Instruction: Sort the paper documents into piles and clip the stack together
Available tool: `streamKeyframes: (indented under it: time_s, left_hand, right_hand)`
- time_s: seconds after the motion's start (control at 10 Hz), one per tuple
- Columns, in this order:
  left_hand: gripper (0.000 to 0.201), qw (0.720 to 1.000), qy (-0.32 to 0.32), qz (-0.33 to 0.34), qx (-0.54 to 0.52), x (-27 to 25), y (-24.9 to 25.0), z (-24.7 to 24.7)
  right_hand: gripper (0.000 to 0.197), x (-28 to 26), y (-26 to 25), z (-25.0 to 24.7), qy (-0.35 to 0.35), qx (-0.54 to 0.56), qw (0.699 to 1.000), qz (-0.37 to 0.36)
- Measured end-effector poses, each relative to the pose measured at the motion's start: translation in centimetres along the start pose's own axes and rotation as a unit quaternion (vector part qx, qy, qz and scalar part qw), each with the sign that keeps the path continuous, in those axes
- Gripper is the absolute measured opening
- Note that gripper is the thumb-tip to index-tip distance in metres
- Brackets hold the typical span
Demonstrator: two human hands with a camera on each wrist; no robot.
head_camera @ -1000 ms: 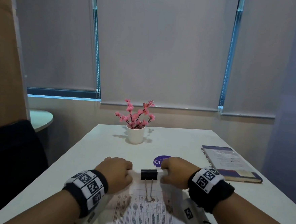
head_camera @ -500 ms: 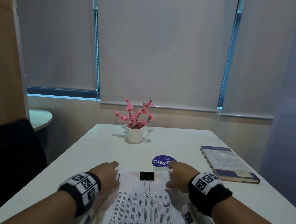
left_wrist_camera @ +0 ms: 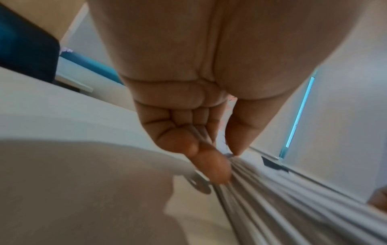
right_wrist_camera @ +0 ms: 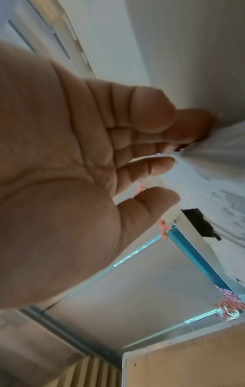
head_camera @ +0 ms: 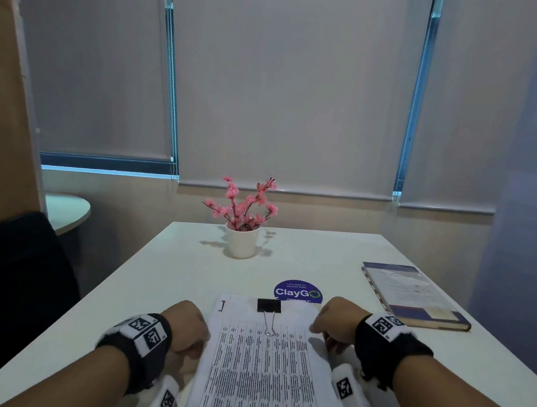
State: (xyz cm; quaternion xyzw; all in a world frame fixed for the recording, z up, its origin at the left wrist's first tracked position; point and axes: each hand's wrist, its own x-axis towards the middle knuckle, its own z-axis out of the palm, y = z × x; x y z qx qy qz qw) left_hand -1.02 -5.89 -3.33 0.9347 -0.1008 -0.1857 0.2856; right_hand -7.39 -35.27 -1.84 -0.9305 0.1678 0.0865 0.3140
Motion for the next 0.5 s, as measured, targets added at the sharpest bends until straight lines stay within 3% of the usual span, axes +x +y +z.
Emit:
streamKeyframes:
  time_s: [0.1, 0.2, 0.3, 0.5]
  left_hand:
    - [0.013, 0.991, 0.011, -0.009, -0.135, 0.8, 0.2, 0.5]
    - [0.040, 0.967, 0.025, -0.023, -0.254, 1.7, 0.0, 1.0]
    - [0.057, 0.959, 0.010, -0.020, -0.283, 2.4, 0.1, 0.7]
    - [0.078, 0.960, -0.031, 0.014, -0.279, 1.9, 0.0, 0.1]
  right_hand:
    - [0.021, 1.0, 0.1, -0.6, 0.011, 0.058, 0.998, 0.004]
    - [0.032, 2.3, 0.3, -1.2, 0.009, 0.091, 0.996, 0.004]
    - [0.055, 3.7, 0.7, -1.4, 0.001, 0.117, 0.993, 0.010]
    - [0.042, 3.1, 1.0, -1.6, -0.018, 0.141, 0.990, -0.020]
